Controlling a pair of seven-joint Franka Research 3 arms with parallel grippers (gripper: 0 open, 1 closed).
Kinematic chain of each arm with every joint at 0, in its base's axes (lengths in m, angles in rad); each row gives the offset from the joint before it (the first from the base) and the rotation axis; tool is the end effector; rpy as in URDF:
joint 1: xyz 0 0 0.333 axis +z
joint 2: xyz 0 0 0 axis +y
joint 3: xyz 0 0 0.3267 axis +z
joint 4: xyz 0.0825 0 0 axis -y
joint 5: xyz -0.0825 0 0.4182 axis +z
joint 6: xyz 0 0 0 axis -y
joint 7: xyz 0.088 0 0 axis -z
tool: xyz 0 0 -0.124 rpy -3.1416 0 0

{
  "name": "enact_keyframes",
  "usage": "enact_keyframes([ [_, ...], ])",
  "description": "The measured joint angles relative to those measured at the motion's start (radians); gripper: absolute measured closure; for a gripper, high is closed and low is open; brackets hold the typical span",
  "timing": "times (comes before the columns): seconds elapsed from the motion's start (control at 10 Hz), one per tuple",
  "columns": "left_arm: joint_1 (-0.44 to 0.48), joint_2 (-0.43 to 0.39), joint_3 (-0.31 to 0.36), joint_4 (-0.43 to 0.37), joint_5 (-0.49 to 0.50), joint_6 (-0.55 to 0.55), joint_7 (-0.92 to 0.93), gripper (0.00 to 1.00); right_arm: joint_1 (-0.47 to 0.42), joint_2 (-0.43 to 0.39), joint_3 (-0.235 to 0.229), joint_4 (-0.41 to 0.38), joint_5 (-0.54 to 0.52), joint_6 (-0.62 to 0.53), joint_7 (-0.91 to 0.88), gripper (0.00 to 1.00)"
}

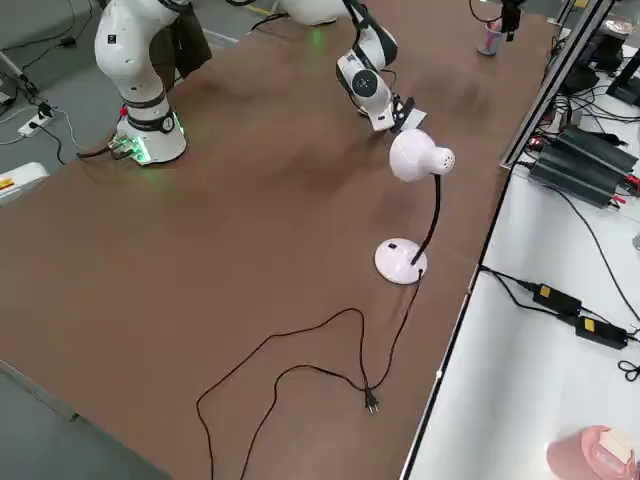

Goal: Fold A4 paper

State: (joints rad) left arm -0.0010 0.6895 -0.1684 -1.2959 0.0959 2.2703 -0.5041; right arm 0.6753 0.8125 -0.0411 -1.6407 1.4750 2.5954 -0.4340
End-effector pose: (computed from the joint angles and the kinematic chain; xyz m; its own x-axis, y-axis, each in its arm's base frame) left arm 0.8005 -0.1002 0.3507 0.9082 0.3394 0.2449 0.3085 -0.9383 0.1565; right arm 0.5854 0.4205 0.1115 0.9842 -0.1747 -0.0288 -0.1436 -0.6922 -0.7072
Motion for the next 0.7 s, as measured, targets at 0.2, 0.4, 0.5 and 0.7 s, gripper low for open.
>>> enact_keyframes([
  [0.2, 0.017, -0.114, 0.074, -0.091, -0.091, -0.034, 0.227, 0.0, -0.002, 0.011, -0.008, 0.015, 0.0, 0.0, -0.007, 0.99],
  [0.4, 0.02, -0.227, 0.151, -0.145, -0.144, -0.158, 0.431, 0.0, -0.005, 0.022, -0.02, 0.024, 0.0, 0.0, -0.028, 0.99],
  [0.5, 0.023, -0.285, 0.166, -0.15, -0.146, -0.244, 0.481, 0.0, -0.008, 0.032, -0.025, 0.035, 0.0, 0.0, -0.031, 0.99],
  [0.7, 0.024, -0.414, 0.175, -0.154, -0.146, -0.417, 0.503, 0.0, -0.01, 0.043, -0.027, 0.059, 0.0, 0.0, -0.031, 0.99],
])
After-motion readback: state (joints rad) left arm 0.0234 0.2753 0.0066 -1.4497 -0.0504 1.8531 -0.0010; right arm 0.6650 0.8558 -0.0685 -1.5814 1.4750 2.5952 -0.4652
